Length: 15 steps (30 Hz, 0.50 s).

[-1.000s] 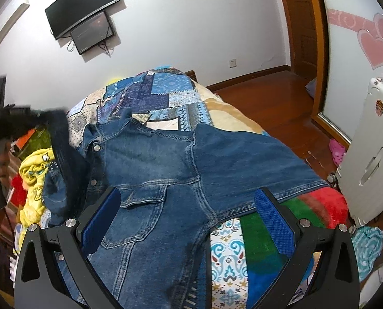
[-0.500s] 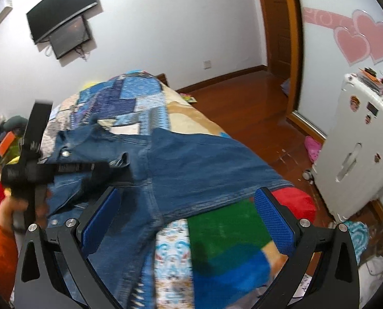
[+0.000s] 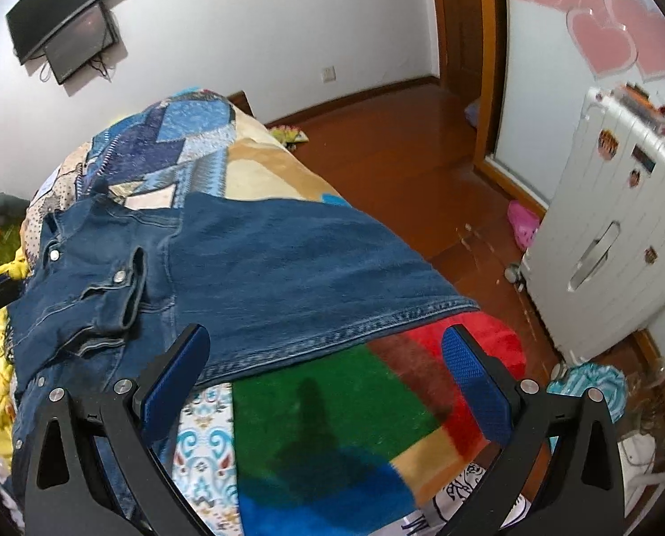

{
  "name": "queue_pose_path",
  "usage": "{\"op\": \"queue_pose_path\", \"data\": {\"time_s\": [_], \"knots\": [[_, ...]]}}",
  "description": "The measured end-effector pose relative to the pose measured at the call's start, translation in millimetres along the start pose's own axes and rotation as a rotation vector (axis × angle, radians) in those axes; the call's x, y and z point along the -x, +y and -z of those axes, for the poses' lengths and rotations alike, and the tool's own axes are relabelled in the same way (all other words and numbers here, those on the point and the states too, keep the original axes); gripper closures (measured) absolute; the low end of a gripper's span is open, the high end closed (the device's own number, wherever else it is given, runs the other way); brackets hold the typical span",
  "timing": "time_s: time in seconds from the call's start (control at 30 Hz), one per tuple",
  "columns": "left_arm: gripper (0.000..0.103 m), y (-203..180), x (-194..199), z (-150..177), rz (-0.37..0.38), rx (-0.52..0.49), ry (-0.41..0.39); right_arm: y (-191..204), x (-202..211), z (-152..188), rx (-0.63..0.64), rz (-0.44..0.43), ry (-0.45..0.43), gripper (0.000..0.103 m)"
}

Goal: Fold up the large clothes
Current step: 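Lower the folded denim onto the jacket and open the left tool, then grasp the jacket sleeve side with the right tool and lift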

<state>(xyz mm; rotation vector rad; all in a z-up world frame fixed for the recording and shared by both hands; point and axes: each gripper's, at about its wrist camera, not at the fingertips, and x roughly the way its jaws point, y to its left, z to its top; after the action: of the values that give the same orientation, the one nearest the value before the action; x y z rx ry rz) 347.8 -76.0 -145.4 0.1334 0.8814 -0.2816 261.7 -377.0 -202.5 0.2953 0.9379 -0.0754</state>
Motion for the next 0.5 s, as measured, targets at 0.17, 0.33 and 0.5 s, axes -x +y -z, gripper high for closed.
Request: {"op": "queue_pose_path", "data": {"time_s": [0.17,0.33,0.5], "knots": [[0.023,52,9,43,-0.086,0.124,0.021,-20,-29,2,-0.070,-0.081,0.112,0.000],[0.023,89,17,79,-0.143,0.254,0.027,-36,-65,-1,-0.150,-0.165,0.253,0.000],[0.023,106,23,99,-0.143,0.368,0.024,-39,-87,-14,-0.163,-0.164,0.249,0.000]]}}
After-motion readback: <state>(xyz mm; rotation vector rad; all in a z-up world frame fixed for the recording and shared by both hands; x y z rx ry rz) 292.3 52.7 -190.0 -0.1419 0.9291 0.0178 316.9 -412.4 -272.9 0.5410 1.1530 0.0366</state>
